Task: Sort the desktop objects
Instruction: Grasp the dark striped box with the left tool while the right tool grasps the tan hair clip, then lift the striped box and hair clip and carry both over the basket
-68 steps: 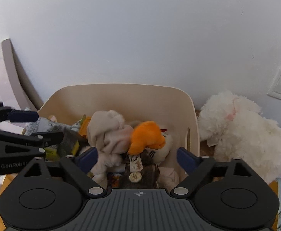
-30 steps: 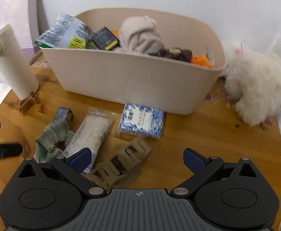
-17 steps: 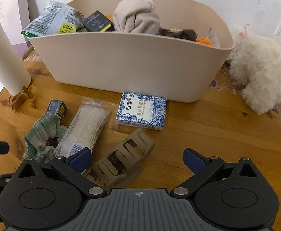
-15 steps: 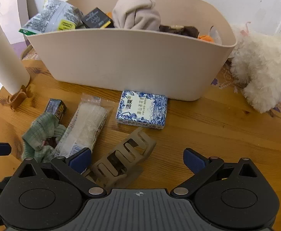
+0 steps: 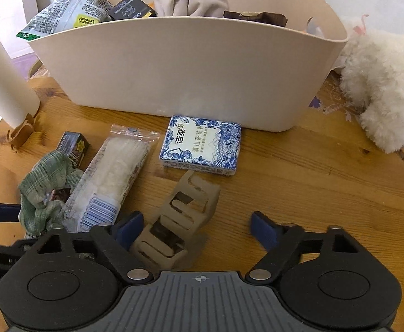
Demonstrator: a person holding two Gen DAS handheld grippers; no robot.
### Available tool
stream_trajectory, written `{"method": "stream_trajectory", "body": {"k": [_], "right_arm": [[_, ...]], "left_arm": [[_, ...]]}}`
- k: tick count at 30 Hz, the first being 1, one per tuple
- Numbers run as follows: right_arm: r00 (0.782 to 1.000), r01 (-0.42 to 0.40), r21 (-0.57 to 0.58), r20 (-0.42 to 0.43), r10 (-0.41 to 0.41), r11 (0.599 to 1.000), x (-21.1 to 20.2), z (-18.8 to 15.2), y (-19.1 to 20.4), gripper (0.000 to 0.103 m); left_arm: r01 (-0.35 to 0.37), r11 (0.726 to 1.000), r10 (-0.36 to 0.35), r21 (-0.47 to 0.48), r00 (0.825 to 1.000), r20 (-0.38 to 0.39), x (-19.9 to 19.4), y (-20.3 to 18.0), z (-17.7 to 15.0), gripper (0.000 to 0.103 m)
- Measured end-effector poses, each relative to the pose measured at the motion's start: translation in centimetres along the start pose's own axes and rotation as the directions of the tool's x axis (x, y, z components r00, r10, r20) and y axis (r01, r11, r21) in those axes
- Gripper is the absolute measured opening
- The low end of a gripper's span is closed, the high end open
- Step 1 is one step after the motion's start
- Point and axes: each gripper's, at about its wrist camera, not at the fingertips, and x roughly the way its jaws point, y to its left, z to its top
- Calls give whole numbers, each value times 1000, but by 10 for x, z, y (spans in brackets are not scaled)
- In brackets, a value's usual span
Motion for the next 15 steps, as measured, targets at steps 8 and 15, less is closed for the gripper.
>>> {"method": "stream_trajectory", "body": {"k": [8,15], "right_arm": [[1000,-21,4,11,21,1000,-7,1,-7,42],[998,-61,73,1,61,995,-14,-6,-22,34]], "left_arm": [[18,999,-18,32,1000,13,-1,-5,2,24],[23,999,-24,35,1000,20,-7,4,-5,23]]}}
